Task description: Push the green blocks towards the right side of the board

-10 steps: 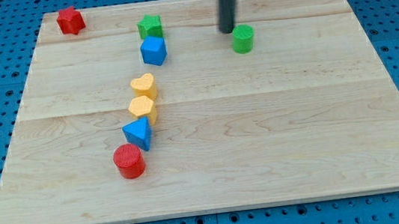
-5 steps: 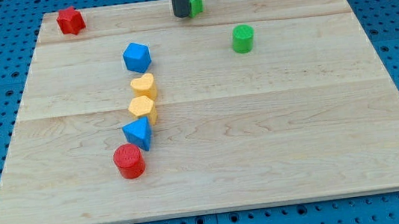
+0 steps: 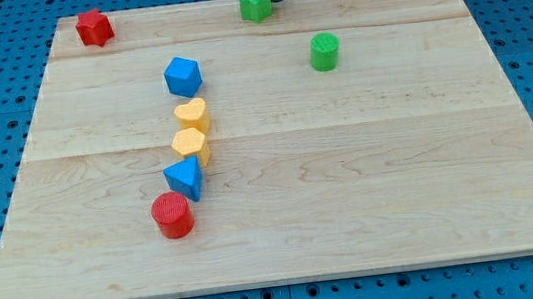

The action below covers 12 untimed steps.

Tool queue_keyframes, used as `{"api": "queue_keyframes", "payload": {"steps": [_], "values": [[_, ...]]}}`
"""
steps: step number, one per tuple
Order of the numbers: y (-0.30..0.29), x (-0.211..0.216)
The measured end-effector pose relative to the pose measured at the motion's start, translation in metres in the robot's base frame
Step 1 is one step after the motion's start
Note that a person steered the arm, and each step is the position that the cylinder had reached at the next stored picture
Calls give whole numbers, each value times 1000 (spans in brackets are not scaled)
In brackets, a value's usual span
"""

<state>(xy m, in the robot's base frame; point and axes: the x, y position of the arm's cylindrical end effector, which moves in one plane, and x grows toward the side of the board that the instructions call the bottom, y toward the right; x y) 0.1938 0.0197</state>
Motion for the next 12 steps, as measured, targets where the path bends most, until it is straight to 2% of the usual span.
{"api": "queue_keyframes", "payload": {"steps": [1,2,3,4,5,6,7,8,9,10,12], "values": [[-21,20],[15,31],[21,103],[-61,107],[-135,97],[-119,55],[-84,35],[-112,34],[-79,33],[-110,20],[-51,10]]}}
